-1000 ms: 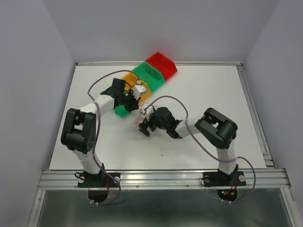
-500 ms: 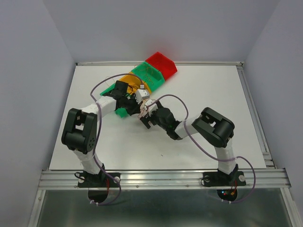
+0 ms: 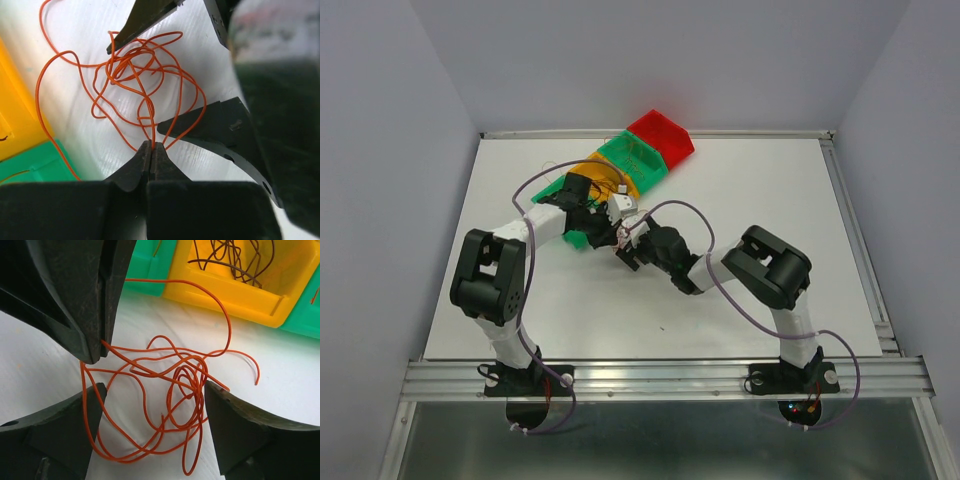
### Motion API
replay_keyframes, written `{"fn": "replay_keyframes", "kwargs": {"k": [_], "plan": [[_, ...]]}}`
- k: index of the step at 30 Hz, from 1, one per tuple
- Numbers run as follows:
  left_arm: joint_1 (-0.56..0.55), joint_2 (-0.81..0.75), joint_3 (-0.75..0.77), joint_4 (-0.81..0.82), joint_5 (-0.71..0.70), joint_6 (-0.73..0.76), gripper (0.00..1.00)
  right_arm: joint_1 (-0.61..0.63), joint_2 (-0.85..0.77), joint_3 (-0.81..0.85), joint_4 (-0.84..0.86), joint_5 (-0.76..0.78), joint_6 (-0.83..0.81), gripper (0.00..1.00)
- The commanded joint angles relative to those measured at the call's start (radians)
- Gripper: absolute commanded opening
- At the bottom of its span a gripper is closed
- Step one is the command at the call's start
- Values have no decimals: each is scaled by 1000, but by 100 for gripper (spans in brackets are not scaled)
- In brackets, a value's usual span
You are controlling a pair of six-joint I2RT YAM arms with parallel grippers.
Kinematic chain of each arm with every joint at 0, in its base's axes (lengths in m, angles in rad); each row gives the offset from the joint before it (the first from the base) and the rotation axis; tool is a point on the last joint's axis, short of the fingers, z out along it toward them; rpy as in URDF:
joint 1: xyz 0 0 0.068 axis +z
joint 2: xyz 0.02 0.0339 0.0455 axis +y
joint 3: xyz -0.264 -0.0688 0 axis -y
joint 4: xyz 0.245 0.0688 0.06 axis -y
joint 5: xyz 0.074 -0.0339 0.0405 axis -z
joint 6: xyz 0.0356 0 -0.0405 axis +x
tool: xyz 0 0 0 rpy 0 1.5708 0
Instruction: Untangle the cables
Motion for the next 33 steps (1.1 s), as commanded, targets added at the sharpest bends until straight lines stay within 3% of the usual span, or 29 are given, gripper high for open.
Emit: {"fn": "replay_keyframes", "kwargs": {"k": [1, 6, 9, 11, 12, 15, 20, 22, 23, 26, 27, 28, 33], "plan": [[-27, 7, 27, -109, 64, 71, 0, 0, 0, 63, -3, -56, -81, 83], [11, 46, 96, -225, 170, 128, 0, -2, -4, 47, 38, -54, -104, 67], [54, 74, 139, -287, 241, 174, 0, -2, -15, 40, 51, -63, -101, 48], [62, 91, 159, -359, 271, 224, 0, -3, -20, 37, 60, -74, -98, 31], [64, 108, 176, -386, 278, 240, 0, -2, -27, 29, 65, -83, -95, 17], [76, 125, 191, -394, 290, 240, 1, -3, -64, -5, 77, -91, -78, 1], [125, 106, 203, -402, 348, 261, 22, -3, -137, -77, 106, -105, -31, 0], [145, 70, 191, -407, 366, 283, 36, -9, -161, -100, 108, -102, 5, 1], [153, 38, 187, -414, 385, 307, 48, -17, -182, -105, 108, -102, 43, 1], [177, -12, 158, -394, 415, 309, 67, -54, -208, -112, 106, -117, 97, 0], [185, -44, 141, -369, 422, 292, 89, -78, -213, -108, 106, -123, 135, 1], [195, -59, 133, -350, 428, 280, 95, -91, -217, -103, 103, -122, 155, 1], [278, -208, 41, -136, 449, 117, 99, -166, -240, -16, 20, -134, 290, 1]]}}
